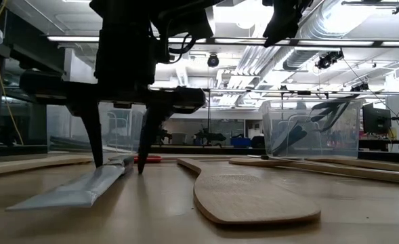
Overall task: Pick & Place Kitchen Items
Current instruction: Put the black kitchen knife into the top left transparent bin
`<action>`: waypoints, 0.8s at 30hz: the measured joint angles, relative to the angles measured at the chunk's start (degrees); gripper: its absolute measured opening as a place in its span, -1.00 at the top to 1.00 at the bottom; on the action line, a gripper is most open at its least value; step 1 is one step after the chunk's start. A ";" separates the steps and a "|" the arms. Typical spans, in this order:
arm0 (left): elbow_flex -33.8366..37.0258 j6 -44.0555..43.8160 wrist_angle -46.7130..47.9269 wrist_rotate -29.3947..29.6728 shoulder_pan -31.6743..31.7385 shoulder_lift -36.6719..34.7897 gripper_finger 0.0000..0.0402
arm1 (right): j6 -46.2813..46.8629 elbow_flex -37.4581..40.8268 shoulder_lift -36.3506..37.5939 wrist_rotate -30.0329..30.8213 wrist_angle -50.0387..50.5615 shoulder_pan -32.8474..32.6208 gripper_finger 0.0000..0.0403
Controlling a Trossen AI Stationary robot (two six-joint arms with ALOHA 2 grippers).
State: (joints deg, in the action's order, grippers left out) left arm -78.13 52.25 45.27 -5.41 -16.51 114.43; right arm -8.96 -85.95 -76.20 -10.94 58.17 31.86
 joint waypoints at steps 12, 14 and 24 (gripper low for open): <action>0.11 -4.67 0.33 -0.44 0.00 0.15 0.62 | -0.32 4.63 0.00 -0.51 0.01 0.02 -0.30; 0.11 -6.19 0.31 -0.48 0.00 0.15 0.62 | -0.33 5.07 0.00 -1.29 -0.02 0.02 -0.30; -1.79 -16.62 0.83 -0.21 0.00 0.47 0.62 | -0.34 5.14 0.02 -1.67 -0.09 0.00 -0.30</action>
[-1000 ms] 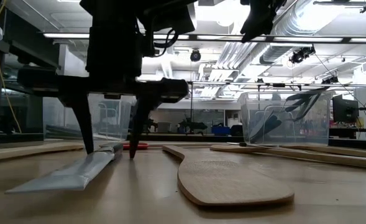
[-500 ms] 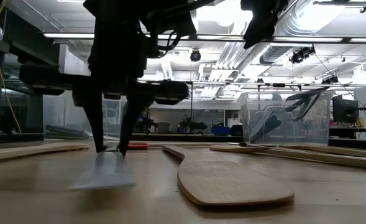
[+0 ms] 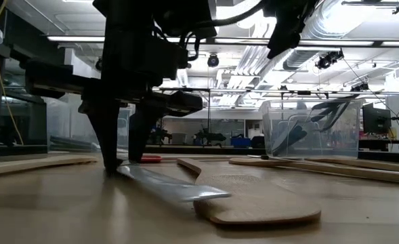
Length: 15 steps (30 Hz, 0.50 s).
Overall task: Pick & Place Kitchen Items
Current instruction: Put the black kitchen knife into the top left transparent bin
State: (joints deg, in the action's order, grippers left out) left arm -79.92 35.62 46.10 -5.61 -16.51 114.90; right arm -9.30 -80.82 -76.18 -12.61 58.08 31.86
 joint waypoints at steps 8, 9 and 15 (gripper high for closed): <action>-1.36 -9.02 2.92 -0.04 -0.02 0.09 0.62 | -1.17 0.00 0.00 -1.34 -0.02 0.00 -0.30; -1.36 -9.39 3.16 -0.04 -0.06 -0.15 0.62 | -1.26 0.00 0.00 -1.33 -0.02 0.00 -0.30; -1.38 -9.71 3.22 0.94 -0.02 -2.43 0.62 | -1.50 0.00 0.00 -1.34 -0.02 0.00 -0.30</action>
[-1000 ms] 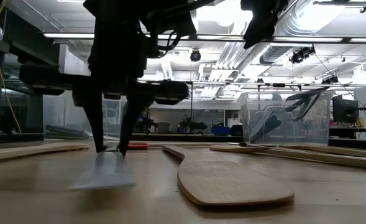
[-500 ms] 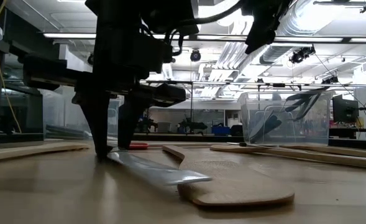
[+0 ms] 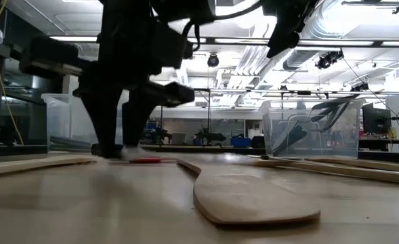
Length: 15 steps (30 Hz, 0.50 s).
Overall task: Pick & Place Kitchen Items
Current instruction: Put the black kitchen knife into the top left transparent bin
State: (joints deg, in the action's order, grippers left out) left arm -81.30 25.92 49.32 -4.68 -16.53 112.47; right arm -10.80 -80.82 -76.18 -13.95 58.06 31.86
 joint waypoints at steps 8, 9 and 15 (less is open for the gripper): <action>-0.09 -3.80 -0.29 3.06 1.38 -3.73 0.62 | -0.03 0.00 0.00 0.02 0.04 0.02 -0.30; -0.09 -4.76 -0.28 3.63 1.88 -4.25 0.62 | -0.06 0.00 0.00 0.06 0.02 0.00 -0.30; -0.10 -8.28 -1.45 7.85 5.35 -7.96 0.62 | -0.84 0.00 0.00 0.23 0.02 0.02 -0.30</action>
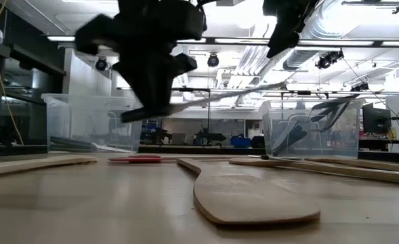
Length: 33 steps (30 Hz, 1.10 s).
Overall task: Pick & Place Kitchen Items
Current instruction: Put the black kitchen knife into the top left transparent bin
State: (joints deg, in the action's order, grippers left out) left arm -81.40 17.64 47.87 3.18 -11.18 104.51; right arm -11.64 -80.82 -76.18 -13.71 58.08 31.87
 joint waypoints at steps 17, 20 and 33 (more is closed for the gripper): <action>-0.03 -6.19 0.83 15.20 9.35 -10.91 0.62 | -1.55 0.00 0.00 0.03 0.00 -0.02 -0.30; -0.06 -6.72 1.53 18.56 11.12 -13.27 0.62 | -1.73 0.00 0.02 0.02 0.00 -0.02 -0.30; -0.08 -8.66 11.03 32.07 20.53 -22.49 0.62 | -1.81 0.00 0.02 0.22 -0.04 0.00 -0.30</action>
State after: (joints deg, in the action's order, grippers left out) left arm -81.48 8.98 58.90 35.25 9.35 82.02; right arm -13.45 -80.82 -76.16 -13.50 58.04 31.88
